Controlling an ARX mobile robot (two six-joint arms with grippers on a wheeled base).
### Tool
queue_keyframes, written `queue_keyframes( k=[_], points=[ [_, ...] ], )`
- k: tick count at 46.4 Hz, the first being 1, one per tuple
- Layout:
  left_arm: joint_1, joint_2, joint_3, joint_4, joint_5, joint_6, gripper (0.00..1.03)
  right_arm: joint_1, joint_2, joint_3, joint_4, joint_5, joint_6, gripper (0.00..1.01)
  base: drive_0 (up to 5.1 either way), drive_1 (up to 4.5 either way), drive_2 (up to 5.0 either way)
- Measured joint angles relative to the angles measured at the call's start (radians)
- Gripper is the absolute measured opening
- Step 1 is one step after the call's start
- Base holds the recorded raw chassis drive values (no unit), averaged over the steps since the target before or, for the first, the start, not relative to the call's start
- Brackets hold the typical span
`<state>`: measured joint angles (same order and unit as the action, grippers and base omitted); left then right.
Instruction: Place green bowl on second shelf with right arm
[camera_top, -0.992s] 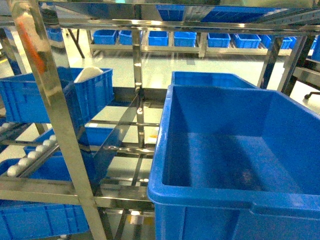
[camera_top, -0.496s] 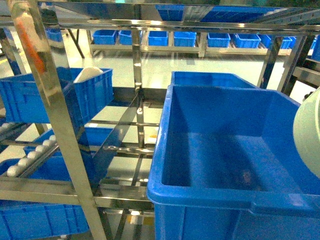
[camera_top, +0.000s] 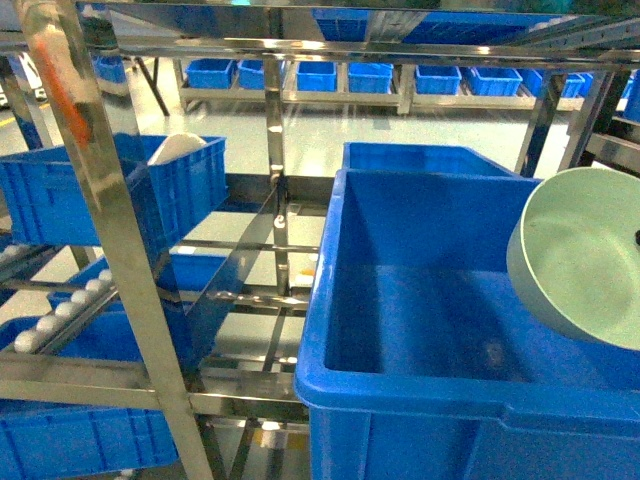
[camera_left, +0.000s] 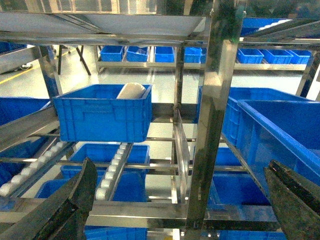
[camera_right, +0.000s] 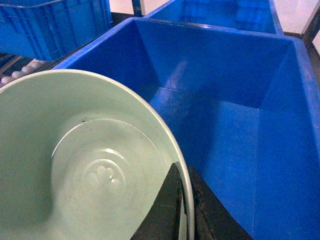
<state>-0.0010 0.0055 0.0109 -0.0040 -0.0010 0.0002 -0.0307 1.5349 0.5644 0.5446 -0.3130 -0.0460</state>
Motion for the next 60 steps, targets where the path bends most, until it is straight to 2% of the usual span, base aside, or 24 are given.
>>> queue_keyframes(
  k=[9, 13, 23, 36, 43, 53, 60],
  points=[
    [0.000, 0.000, 0.000, 0.000, 0.000, 0.000, 0.98, 0.021, 0.129, 0.120, -0.047, -0.006, -0.027, 0.02, 0.0, 0.00, 0.0],
    [0.000, 0.000, 0.000, 0.000, 0.000, 0.000, 0.98, 0.034, 0.214, 0.213, -0.097, -0.014, -0.037, 0.02, 0.0, 0.00, 0.0],
    [0.000, 0.000, 0.000, 0.000, 0.000, 0.000, 0.98, 0.045, 0.354, 0.364, -0.207, -0.037, -0.107, 0.02, 0.0, 0.00, 0.0],
    [0.000, 0.000, 0.000, 0.000, 0.000, 0.000, 0.98, 0.037, 0.465, 0.459, -0.298, -0.070, -0.163, 0.02, 0.0, 0.00, 0.0],
    [0.000, 0.000, 0.000, 0.000, 0.000, 0.000, 0.98, 0.053, 0.496, 0.494, -0.338, -0.087, -0.197, 0.02, 0.0, 0.00, 0.0],
    [0.000, 0.000, 0.000, 0.000, 0.000, 0.000, 0.98, 0.090, 0.507, 0.535, -0.354, -0.089, -0.212, 0.02, 0.0, 0.00, 0.0],
    [0.000, 0.000, 0.000, 0.000, 0.000, 0.000, 0.98, 0.099, 0.508, 0.542, -0.372, -0.078, -0.215, 0.02, 0.0, 0.00, 0.0]
  ],
)
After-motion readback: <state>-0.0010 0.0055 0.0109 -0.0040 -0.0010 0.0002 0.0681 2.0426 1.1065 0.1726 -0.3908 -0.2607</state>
